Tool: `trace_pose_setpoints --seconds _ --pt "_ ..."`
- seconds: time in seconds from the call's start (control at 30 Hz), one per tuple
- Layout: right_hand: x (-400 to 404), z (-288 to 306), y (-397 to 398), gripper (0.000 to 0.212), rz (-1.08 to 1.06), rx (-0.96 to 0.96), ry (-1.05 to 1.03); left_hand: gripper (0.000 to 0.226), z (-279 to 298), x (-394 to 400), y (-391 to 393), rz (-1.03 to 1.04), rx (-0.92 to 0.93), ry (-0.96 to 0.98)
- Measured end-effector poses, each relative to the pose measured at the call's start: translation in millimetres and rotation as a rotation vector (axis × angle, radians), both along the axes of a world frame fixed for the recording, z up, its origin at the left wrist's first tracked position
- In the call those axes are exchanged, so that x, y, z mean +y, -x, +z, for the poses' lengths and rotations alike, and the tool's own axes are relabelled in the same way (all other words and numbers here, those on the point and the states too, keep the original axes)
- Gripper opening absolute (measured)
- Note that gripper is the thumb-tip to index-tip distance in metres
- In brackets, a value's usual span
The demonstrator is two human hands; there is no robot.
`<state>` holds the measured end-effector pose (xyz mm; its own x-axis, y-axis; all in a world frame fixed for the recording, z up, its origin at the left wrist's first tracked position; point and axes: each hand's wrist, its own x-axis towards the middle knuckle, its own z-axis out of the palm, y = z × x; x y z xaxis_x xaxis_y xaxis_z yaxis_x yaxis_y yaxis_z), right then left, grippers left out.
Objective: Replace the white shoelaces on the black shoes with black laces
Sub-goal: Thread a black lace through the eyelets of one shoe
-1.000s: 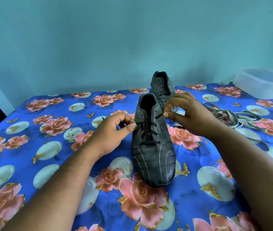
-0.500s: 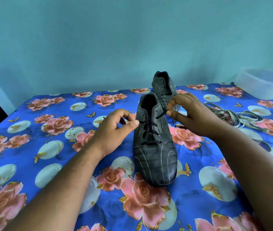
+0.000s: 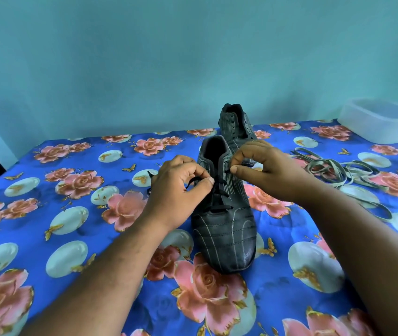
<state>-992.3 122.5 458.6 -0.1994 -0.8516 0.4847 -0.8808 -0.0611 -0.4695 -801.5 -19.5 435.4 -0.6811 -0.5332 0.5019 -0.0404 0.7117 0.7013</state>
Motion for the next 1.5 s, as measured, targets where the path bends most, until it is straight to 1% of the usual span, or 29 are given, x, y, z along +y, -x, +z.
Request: trace_pose_setpoints --seconds 0.1,0.2,0.23,0.3,0.37,0.43,0.53,0.6,0.67,0.77,0.9,1.0,1.1,1.27,1.33,1.43,1.5 --pt "-3.0 -0.1 -6.0 0.014 -0.029 0.019 0.039 0.023 0.1 2.8 5.4 0.004 -0.023 -0.047" --pt "-4.2 -0.1 -11.0 0.038 -0.044 0.036 0.032 0.019 1.2 3.3 7.1 0.003 -0.032 -0.044" --pt "-5.2 -0.3 -12.5 0.040 -0.047 0.039 0.024 0.016 1.4 2.7 7.0 0.002 -0.020 -0.023" --pt "-7.5 -1.6 -14.6 0.035 -0.048 0.037 0.008 0.018 1.0 2.5 6.9 -0.005 -0.006 0.042" --pt "-9.0 -2.2 -16.2 0.029 -0.039 0.027 -0.001 0.031 0.3 3.0 7.2 -0.003 -0.033 0.129" --pt "-9.3 -1.7 -17.1 0.025 -0.014 0.002 0.010 0.036 1.5 4.6 6.9 0.002 -0.059 0.185" --pt "-7.0 0.7 -17.4 0.019 0.058 -0.126 0.019 0.034 2.2 3.6 6.0 0.008 -0.092 0.224" --pt "-5.2 1.4 -19.0 0.020 0.093 -0.188 0.007 0.028 2.0 1.9 5.7 0.027 -0.115 0.265" --pt "-4.2 1.5 -19.4 0.020 0.105 -0.208 0.004 0.022 2.8 1.5 6.3 0.054 -0.124 0.298" --pt "-4.0 1.5 -19.4 0.021 0.108 -0.216 0.013 0.026 6.0 4.1 8.3 0.102 -0.134 0.334" --pt "-3.1 0.6 -16.2 0.027 0.124 -0.201 0.002 0.033 8.2 4.9 8.2 0.154 -0.137 0.415" --pt "2.4 3.8 -11.1 0.031 0.116 -0.190 0.000 0.026 10.2 5.2 7.2 0.192 -0.143 0.439" --pt "7.1 7.6 -8.0 0.021 0.070 -0.175 0.003 0.022 12.3 7.8 8.9 0.222 -0.155 0.455" --pt "2.0 6.5 -6.9 0.008 0.041 0.014 0.049 0.028 8.9 11.7 13.4 0.222 -0.192 0.438" --pt "0.0 5.2 -8.1 0.005 0.017 0.040 0.065 0.030 6.5 11.0 14.9 0.220 -0.203 0.442" --pt "-0.4 5.2 -11.6 0.004 -0.018 0.054 0.079 0.030 6.9 8.1 14.2 0.200 -0.206 0.450" --pt "-0.4 6.7 -11.9 0.009 -0.026 0.087 0.069 0.024 9.4 6.3 12.0 0.183 -0.210 0.467"
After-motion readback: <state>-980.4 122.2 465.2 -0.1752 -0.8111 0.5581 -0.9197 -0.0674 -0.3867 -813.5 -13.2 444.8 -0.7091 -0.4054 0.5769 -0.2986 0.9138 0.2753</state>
